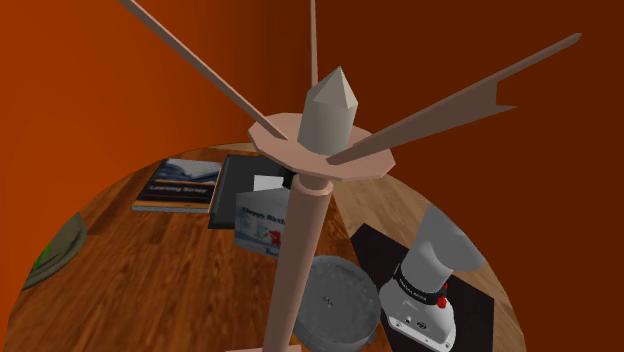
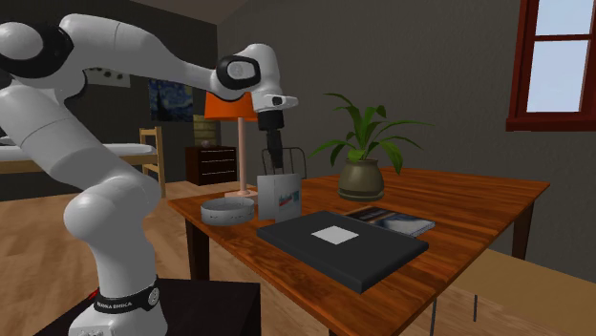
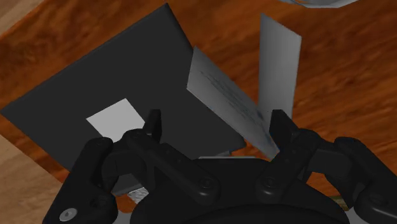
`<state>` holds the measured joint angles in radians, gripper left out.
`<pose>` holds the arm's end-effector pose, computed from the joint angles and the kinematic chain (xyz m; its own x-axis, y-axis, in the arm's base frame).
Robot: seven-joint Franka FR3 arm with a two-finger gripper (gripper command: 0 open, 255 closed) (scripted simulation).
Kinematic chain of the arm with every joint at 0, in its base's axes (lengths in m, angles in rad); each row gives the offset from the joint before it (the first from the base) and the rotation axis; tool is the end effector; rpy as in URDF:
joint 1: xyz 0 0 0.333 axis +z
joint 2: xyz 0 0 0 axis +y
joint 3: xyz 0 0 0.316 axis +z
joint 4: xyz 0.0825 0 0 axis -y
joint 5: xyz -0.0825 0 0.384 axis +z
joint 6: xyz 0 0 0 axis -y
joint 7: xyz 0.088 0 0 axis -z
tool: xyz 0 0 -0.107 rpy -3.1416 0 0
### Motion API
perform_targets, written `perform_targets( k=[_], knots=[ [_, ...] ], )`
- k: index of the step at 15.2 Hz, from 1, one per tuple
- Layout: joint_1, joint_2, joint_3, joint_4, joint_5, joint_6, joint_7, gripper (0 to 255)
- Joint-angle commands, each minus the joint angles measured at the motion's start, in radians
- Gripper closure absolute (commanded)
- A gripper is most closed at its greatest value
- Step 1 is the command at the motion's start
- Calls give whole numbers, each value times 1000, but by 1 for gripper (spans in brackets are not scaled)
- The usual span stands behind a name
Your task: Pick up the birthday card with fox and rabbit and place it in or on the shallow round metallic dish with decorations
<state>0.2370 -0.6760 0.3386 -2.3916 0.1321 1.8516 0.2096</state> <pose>0.2938 0.2264 0.5467 0.9534 0.2747 0.1244 0.2699 -0.9613 0.0544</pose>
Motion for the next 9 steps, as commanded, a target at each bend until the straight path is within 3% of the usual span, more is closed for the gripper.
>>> perform_targets(
  k=[1, 5, 9],
  knots=[
    [19, 33, 45, 8, 10, 21, 21, 0],
    [51, 94, 125, 26, 22, 56, 59, 0],
    [50, 106, 134, -19, 24, 113, 60, 0]
  ],
)
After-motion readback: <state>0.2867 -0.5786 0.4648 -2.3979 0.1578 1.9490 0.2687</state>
